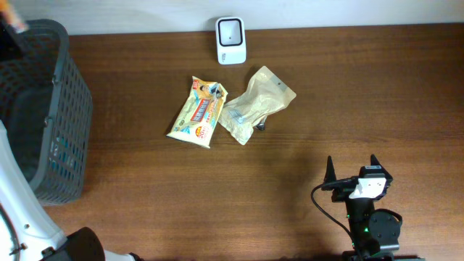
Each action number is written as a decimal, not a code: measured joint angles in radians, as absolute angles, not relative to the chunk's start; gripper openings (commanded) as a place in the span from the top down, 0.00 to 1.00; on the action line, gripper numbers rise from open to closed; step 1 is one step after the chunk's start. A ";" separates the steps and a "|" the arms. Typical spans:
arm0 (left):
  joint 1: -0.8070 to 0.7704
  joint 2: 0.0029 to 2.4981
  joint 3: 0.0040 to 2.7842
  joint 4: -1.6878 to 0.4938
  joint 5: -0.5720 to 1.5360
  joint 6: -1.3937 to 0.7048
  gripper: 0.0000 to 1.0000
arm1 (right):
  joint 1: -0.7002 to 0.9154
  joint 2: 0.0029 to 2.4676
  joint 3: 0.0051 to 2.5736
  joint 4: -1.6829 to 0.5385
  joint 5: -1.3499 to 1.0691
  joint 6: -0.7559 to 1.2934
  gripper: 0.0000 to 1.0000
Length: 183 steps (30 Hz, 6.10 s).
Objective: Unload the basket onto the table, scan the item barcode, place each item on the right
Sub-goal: 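Carry the orange tissue pack to the table and release it, then reach the left gripper into the basket and grasp the blue Listerine bottle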
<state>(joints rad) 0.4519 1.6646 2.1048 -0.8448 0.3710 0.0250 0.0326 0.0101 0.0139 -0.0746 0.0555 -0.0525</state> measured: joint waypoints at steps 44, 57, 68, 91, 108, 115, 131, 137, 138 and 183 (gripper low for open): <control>-0.409 2.351 2.189 -1.239 0.126 -0.001 0.25 | 0.033 0.010 0.014 -0.075 0.056 -0.052 0.02; -0.323 2.350 2.956 -1.665 0.183 -0.001 0.01 | 0.033 0.010 0.014 -0.075 0.055 -0.052 0.02; 0.183 2.245 3.121 -1.684 0.175 -0.021 0.01 | 0.033 0.010 0.014 -0.075 0.056 -0.052 0.02; 0.682 2.177 2.671 -1.687 0.153 -0.114 0.01 | 0.033 0.010 0.014 -0.075 0.055 -0.052 0.02; 0.682 2.149 2.157 -1.610 0.237 -0.114 0.01 | 0.033 0.010 0.014 -0.075 0.055 -0.052 0.02; 0.684 2.149 2.030 -1.550 0.285 -0.115 0.00 | 0.033 0.010 0.014 -0.075 0.055 -0.052 0.02; 0.699 2.149 2.005 -1.589 0.317 -0.118 0.01 | 0.033 0.010 0.014 -0.075 0.056 -0.052 0.02; 0.703 2.149 2.005 -1.593 0.411 -0.121 0.01 | 0.033 0.010 0.014 -0.075 0.056 -0.052 0.01; 0.704 2.149 2.005 -1.593 0.416 -0.121 0.01 | 0.033 0.010 0.014 -0.075 0.056 -0.052 0.02; 0.695 1.915 1.897 -1.506 0.237 -0.405 0.10 | 0.033 0.010 0.014 -0.075 0.055 -0.052 0.02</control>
<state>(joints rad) 0.6949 1.9148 1.8965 -1.5063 0.2371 -0.4046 0.0326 0.0101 0.0139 -0.0746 0.0551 -0.0521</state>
